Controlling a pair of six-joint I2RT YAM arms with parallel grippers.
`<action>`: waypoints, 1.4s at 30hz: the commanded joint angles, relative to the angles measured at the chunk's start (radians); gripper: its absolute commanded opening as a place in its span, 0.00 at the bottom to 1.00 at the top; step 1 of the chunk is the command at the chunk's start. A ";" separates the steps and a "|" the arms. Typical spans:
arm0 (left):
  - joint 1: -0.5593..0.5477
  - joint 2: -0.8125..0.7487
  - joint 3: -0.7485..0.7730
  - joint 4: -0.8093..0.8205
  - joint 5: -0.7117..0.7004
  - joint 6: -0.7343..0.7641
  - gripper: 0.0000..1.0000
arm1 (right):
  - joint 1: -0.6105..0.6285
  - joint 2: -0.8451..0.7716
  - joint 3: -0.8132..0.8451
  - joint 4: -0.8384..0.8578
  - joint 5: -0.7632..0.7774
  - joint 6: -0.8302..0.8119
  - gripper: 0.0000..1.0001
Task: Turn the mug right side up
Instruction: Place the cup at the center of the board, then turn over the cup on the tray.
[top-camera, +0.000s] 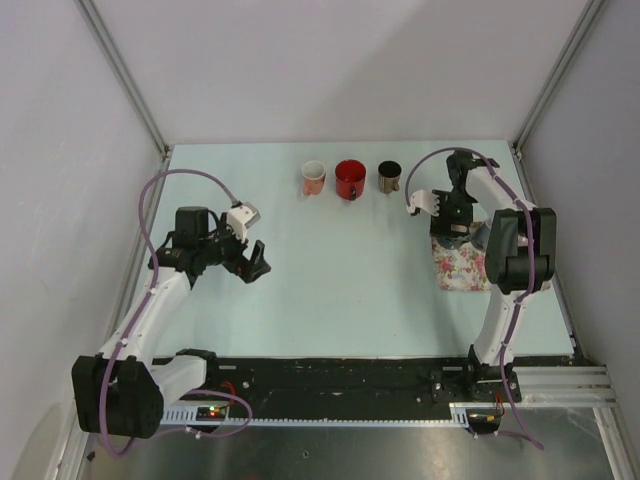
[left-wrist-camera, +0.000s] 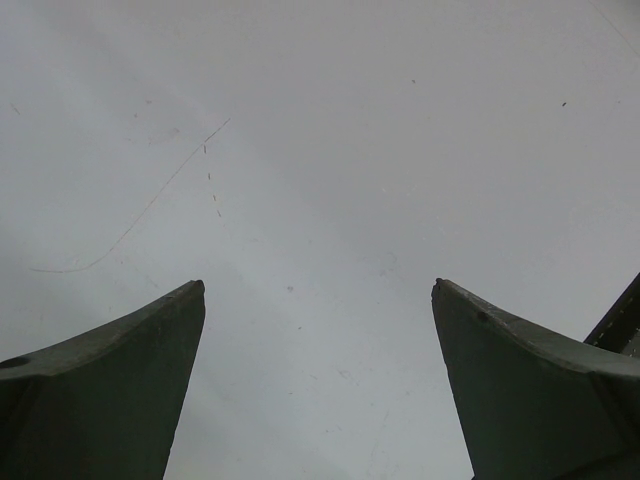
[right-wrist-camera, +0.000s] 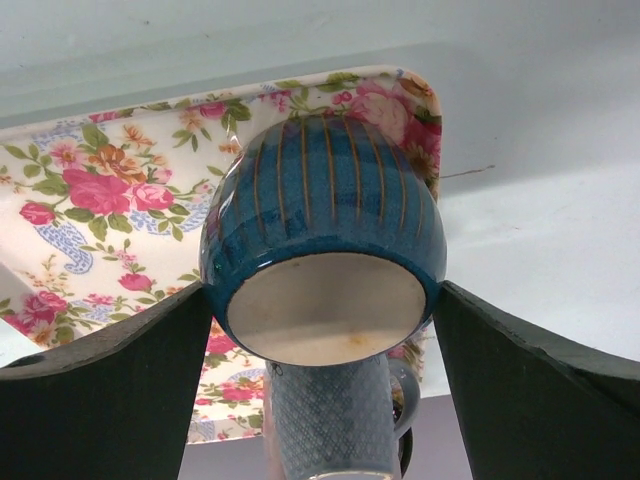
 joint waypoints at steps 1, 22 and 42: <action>0.009 0.000 -0.002 0.015 0.031 0.012 0.98 | -0.007 0.069 0.003 -0.058 -0.094 -0.014 0.92; 0.010 0.029 0.000 0.015 0.058 0.010 0.98 | 0.000 0.077 0.130 -0.124 -0.111 0.255 0.50; 0.010 0.028 -0.001 0.016 0.064 0.006 0.98 | 0.052 -0.081 0.092 -0.162 -0.063 0.279 0.41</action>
